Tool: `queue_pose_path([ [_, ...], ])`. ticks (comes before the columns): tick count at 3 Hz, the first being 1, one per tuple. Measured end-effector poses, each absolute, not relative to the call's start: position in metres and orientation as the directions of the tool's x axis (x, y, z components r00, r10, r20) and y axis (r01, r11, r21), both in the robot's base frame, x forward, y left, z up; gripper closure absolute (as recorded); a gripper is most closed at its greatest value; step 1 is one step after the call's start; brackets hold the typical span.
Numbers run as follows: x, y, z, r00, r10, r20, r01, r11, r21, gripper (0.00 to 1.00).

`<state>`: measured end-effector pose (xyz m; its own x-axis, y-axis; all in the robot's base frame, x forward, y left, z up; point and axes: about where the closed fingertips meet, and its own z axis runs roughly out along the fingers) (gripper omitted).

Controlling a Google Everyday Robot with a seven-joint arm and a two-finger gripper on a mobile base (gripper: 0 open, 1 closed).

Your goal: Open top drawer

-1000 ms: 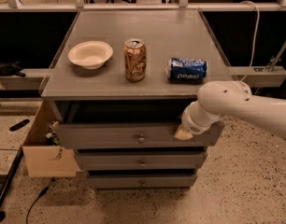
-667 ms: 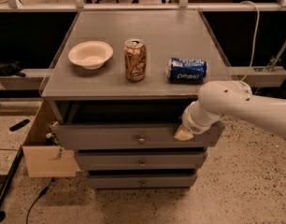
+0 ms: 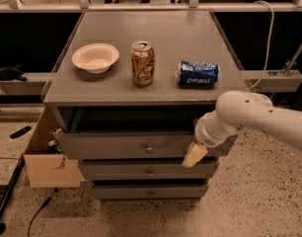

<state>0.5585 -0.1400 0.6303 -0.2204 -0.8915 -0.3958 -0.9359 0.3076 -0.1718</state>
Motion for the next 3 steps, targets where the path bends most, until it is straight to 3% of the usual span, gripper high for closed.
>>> queue_pose_path([
  [1, 0.532, -0.139, 0.624, -0.195, -0.877, -0.439, -0.940, 0.295, -0.170, 0.40],
  [3, 0.534, -0.139, 0.640, -0.195, -0.877, -0.439, -0.940, 0.295, -0.171, 0.87],
])
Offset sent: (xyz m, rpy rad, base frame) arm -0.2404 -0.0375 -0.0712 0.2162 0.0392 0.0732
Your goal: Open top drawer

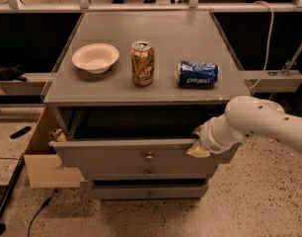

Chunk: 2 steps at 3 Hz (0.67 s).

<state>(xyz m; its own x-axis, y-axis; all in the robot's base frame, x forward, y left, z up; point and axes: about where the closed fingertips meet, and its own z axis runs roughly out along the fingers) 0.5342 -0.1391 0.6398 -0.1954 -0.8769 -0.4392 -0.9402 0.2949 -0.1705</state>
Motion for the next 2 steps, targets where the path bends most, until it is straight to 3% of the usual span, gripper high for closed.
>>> queue_pose_path([
  [1, 0.5342, -0.1391, 0.6413, -0.195, -0.877, -0.439, -0.940, 0.295, -0.171, 1.00],
  [2, 0.5342, -0.1391, 0.6413, -0.195, -0.877, -0.439, -0.940, 0.295, -0.170, 0.84],
])
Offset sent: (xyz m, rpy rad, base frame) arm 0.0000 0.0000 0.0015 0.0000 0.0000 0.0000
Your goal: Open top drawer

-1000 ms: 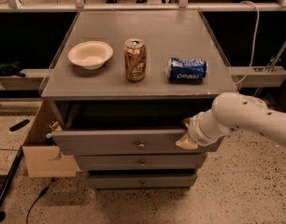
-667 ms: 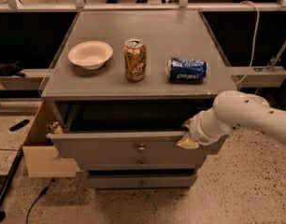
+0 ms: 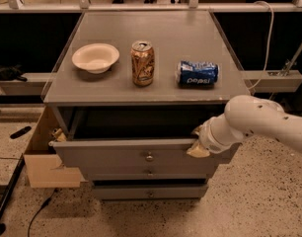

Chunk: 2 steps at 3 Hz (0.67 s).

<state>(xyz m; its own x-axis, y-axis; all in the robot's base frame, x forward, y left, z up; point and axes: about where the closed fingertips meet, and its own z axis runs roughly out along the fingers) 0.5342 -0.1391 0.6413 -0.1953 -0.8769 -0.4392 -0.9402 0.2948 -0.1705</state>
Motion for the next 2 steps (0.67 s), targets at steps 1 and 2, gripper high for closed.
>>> queue_pose_path([
  [1, 0.5342, -0.1391, 0.6413, -0.195, -0.877, -0.439, -0.940, 0.295, -0.170, 0.61],
  [2, 0.5342, -0.1391, 0.6413, -0.195, -0.877, -0.439, -0.940, 0.295, -0.170, 0.37],
])
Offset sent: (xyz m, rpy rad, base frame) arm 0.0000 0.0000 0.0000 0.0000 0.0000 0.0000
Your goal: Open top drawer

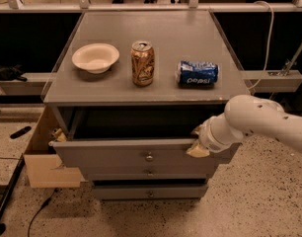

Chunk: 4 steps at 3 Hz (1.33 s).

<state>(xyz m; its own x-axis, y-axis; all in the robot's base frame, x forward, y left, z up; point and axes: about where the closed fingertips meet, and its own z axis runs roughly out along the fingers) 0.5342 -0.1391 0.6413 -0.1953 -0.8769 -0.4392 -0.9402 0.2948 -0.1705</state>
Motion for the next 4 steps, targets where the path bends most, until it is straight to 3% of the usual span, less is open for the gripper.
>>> queue_pose_path([
  [1, 0.534, -0.139, 0.641, -0.195, -0.877, -0.439, -0.940, 0.295, -0.170, 0.14],
  [2, 0.534, -0.139, 0.641, -0.195, -0.877, -0.439, -0.940, 0.295, -0.170, 0.04],
  [4, 0.503, -0.134, 0.633, -0.171, -0.870, -0.462, -0.946, 0.276, -0.169, 0.50],
])
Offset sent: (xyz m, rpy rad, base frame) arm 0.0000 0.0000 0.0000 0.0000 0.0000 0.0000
